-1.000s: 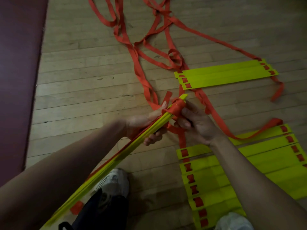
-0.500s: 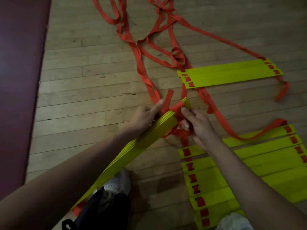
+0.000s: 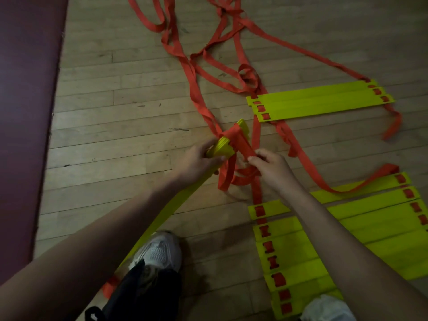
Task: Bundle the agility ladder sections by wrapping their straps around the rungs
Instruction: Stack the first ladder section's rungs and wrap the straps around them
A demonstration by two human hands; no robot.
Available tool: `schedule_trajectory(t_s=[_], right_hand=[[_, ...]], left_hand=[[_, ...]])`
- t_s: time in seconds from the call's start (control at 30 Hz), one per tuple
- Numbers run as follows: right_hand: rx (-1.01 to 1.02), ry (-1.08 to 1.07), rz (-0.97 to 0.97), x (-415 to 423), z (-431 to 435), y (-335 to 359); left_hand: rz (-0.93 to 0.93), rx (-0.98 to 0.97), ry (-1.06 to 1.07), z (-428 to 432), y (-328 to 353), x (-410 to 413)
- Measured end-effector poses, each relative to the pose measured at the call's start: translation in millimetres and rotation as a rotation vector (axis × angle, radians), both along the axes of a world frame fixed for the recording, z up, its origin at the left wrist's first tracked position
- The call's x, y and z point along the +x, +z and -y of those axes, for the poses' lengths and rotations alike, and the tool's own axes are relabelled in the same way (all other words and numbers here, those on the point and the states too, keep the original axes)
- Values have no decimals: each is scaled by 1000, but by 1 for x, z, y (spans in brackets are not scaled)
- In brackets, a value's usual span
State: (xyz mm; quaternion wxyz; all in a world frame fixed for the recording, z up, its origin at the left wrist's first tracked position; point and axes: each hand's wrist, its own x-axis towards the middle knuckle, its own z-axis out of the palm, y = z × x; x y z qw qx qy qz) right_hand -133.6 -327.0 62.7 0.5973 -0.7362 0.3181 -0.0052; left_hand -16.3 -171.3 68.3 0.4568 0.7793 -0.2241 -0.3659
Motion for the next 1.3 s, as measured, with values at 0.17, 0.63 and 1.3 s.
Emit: schedule_trajectory(t_s=[0.17, 0.63, 1.3], right_hand=[[499, 40, 63, -4, -2, 10], [-242, 93, 209, -5, -25, 7], [-346, 59, 94, -4, -8, 31]], left_hand=[[-181, -45, 25, -2, 11, 8], [-143, -31, 157, 6, 24, 1], [-73, -51, 183, 5, 33, 1]])
